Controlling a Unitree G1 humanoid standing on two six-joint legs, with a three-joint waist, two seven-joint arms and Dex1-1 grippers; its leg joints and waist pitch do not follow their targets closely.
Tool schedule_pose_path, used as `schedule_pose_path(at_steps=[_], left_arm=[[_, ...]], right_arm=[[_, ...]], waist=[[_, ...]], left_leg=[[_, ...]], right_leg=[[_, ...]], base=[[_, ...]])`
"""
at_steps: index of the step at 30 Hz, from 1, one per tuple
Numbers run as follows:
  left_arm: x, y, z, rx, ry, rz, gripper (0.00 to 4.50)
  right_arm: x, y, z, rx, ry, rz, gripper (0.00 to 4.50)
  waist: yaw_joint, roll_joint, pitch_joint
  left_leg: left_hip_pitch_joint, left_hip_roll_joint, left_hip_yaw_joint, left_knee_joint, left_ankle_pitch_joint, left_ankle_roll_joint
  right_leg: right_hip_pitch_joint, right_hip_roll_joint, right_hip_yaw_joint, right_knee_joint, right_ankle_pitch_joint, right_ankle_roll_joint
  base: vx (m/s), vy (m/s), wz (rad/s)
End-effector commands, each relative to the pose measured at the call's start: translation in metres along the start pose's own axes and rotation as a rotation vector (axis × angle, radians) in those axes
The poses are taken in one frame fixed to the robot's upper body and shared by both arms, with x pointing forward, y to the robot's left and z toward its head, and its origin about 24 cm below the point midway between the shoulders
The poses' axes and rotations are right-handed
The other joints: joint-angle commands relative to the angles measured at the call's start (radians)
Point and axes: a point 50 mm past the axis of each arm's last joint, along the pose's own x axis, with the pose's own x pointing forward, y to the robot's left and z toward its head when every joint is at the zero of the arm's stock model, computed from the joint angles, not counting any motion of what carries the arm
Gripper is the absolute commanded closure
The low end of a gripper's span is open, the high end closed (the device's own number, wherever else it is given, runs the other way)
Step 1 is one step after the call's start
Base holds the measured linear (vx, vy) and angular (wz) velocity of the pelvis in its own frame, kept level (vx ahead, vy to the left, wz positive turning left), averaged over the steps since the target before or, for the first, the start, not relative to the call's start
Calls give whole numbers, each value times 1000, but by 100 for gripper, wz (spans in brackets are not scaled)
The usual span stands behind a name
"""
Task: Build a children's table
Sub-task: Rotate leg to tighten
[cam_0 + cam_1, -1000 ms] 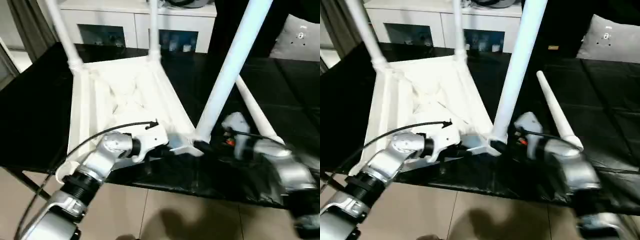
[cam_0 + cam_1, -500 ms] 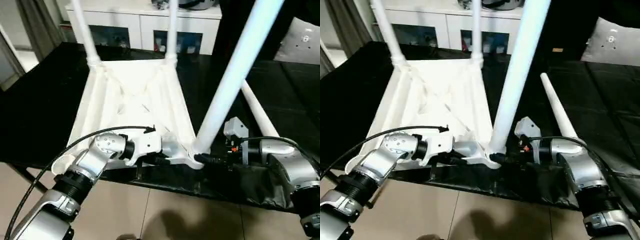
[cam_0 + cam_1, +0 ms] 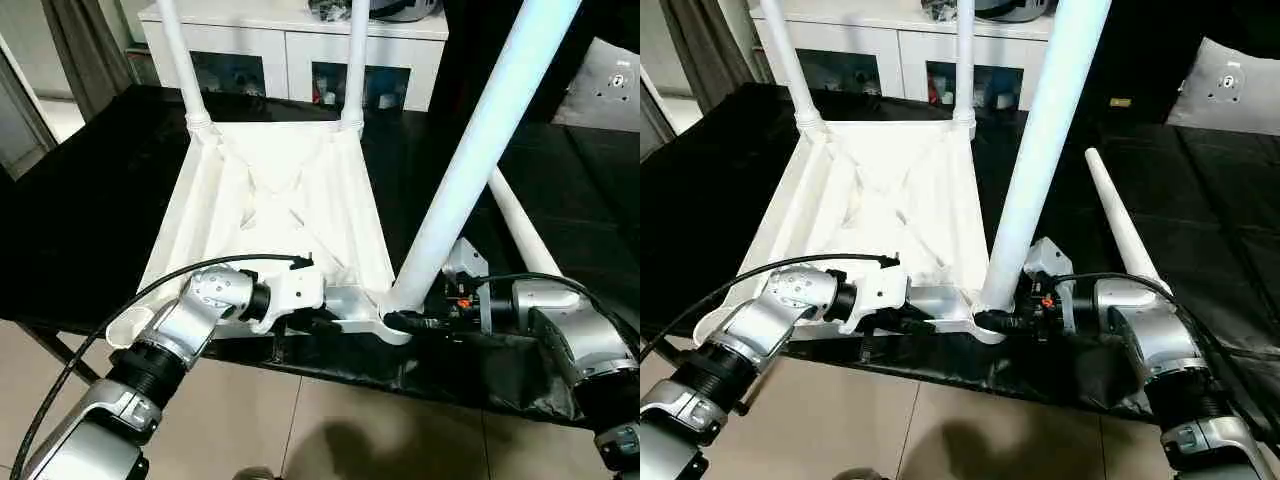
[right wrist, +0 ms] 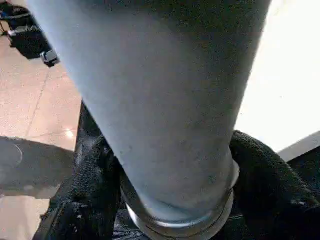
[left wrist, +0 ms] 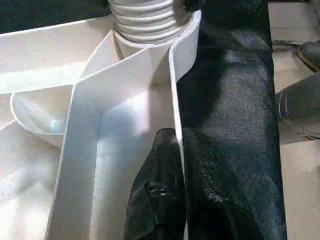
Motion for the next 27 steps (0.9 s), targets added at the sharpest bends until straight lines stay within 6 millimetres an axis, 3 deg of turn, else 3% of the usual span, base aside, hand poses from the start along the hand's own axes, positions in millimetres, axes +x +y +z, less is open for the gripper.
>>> schedule_pose_path(at_steps=[1,2,5,7,9,10,13,16,18,19,23,25,27], left_arm=[[12,-12,-4,-42,11,-69,450],[12,-12,-4,-42,11,-69,450],[19,-6,3,-158,-8,65,450],[25,-2,8,-212,-14,131,450],[31,0,14,-256,-33,177,450],[37,3,21,-297,-56,219,450],[52,9,36,-364,-96,313,450],[62,13,45,-348,-103,377,450],[63,12,46,-339,-104,379,450],[63,12,47,-331,-103,377,450],[56,10,41,-271,-74,359,450],[52,10,36,-256,-66,352,450],[50,10,32,-250,-56,349,450]], right_arm=[[4,5,0,32,-29,17,168],[4,5,0,32,-29,17,170],[23,-4,-2,122,-59,-202,176],[33,-12,-1,166,-85,-338,177],[40,-14,1,213,-114,-402,178],[48,-15,4,261,-146,-445,178],[68,-13,8,311,-171,-514,178],[73,-21,5,271,-138,-671,178],[72,-23,5,253,-138,-686,178],[72,-23,5,253,-147,-687,122],[58,-24,4,266,-203,-665,101],[48,-26,2,240,-212,-664,65],[43,-27,1,222,-220,-661,58]], waist=[[-5,-15,-66],[-5,-15,-66],[-16,-12,-58],[-34,-18,-52],[-50,-17,-50],[-61,-25,-50],[-69,-24,-51],[-69,-24,-55],[-69,-22,-60],[-68,-20,-60],[-62,-15,-66],[-55,-16,-65],[-52,-16,-64]], left_leg=[[0,96,-32,-64,-51,102],[0,96,-32,-64,-51,102],[2,98,-35,-72,-78,74],[6,81,-33,-74,-143,32],[6,76,-34,-73,-163,29],[7,75,-35,-72,-161,30],[7,69,-31,-69,-145,40],[3,68,-32,-69,-125,52],[1,71,-33,-68,-105,59],[-2,74,-33,-68,-92,72],[-5,82,-34,-66,-40,108],[-6,80,-32,-65,-33,117],[-5,81,-31,-66,-38,117]], right_leg=[[57,-116,90,-60,-217,-111],[57,-116,90,-60,-217,-111],[54,-117,87,-70,-270,-111],[57,-118,80,-95,-415,-69],[55,-114,75,-106,-470,-40],[54,-114,74,-108,-478,-37],[51,-110,74,-113,-488,-19],[52,-110,75,-109,-455,-19],[52,-109,78,-99,-394,-34],[54,-111,82,-93,-351,-49],[57,-111,87,-71,-217,-96],[58,-113,88,-69,-199,-104],[59,-112,87,-69,-207,-106]], base=[[0,0,0],[0,0,0],[0,0,0],[0,0,0],[0,0,0],[0,0,0],[0,0,0],[0,0,0],[0,0,0],[0,0,0],[0,0,0],[0,0,0],[0,0,0]])
